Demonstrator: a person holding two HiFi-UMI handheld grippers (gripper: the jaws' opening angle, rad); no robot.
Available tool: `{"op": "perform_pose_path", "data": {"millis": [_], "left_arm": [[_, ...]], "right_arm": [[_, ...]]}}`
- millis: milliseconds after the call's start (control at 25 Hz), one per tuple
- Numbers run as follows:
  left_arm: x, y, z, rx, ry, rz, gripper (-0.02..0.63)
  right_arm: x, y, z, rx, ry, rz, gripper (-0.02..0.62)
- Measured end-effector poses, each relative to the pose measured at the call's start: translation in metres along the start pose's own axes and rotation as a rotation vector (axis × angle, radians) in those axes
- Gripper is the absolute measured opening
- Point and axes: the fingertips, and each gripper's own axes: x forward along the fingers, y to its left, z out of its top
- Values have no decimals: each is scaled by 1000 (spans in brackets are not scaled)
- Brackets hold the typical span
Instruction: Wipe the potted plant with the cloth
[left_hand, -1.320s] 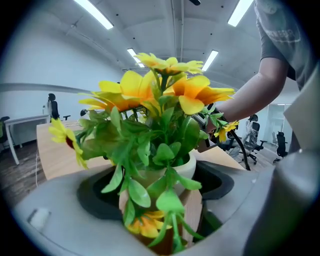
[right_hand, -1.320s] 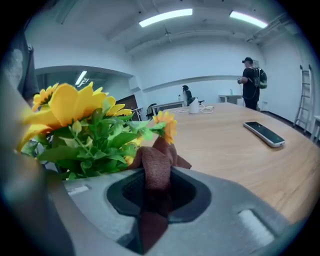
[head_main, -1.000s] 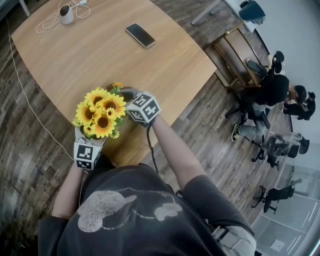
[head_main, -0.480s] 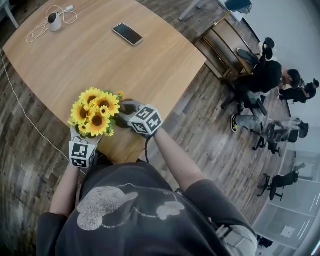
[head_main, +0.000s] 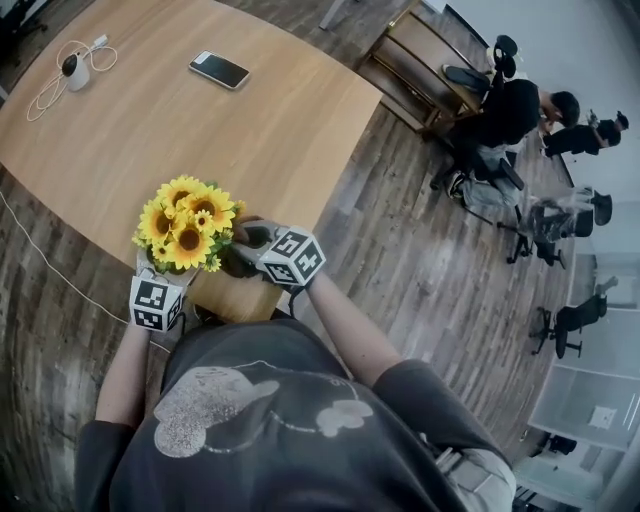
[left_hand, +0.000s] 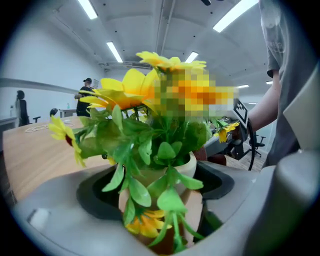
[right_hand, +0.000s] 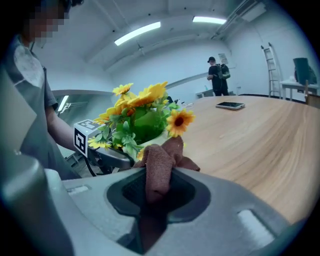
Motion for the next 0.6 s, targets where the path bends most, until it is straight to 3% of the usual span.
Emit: {"op": "perform_pose_path", "data": {"millis": [160,320,440,520,600], "left_arm": [[2,-7,3,52,22,-119,480],[1,-11,5,82,37,-192,480],[1,-16,5,94,35,-216,482],[1,-15,5,89,30,-195,485],[0,-10,7,76,28,-151,534]], "right_arm": [[-32,-34,4,99,-81,-166,71],[-44,-67,15,72,-59,-282,71],[-34,-74,29,36,-37,-279,71],[-20,-69,33,2,-7,-238,71],[-7,-60,34,-35,29,-192,71]]}}
